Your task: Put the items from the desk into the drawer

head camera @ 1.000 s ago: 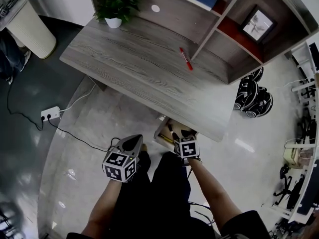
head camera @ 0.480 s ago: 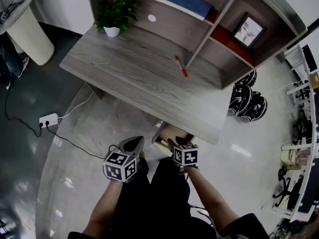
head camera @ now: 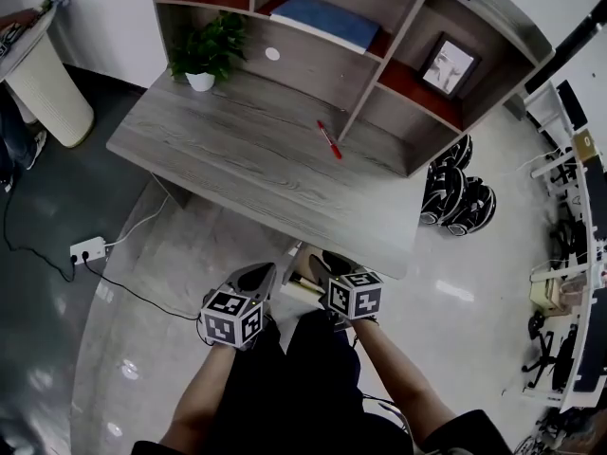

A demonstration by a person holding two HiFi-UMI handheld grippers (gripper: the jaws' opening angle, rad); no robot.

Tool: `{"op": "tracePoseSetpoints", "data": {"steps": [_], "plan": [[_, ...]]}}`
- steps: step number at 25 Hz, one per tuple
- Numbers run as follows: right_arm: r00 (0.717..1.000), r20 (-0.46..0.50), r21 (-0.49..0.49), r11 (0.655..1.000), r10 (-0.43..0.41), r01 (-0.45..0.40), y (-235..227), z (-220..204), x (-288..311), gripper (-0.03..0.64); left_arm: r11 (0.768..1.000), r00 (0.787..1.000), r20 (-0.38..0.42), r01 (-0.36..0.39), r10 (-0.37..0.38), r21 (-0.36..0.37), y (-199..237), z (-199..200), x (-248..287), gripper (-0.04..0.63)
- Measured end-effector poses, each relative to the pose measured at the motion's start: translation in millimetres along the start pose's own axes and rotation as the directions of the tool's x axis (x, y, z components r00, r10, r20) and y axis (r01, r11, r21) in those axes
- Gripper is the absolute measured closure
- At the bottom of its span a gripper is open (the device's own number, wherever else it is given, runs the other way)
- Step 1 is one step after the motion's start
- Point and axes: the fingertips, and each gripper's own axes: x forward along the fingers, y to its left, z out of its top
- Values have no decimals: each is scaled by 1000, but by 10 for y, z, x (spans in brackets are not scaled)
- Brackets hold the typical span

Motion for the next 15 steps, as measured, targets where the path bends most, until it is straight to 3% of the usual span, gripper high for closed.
{"op": "tracePoseSetpoints", "data": {"steps": [7, 15], "plan": [[999, 39, -6, 1000, -10, 11, -126, 364, 26, 489, 999, 999, 14, -32, 32, -21, 61, 5, 3, 572], [996, 83, -98, 994, -36, 44, -406, 1035, 210, 490, 995, 996, 3, -86, 86, -44, 206, -82, -60, 572]]}}
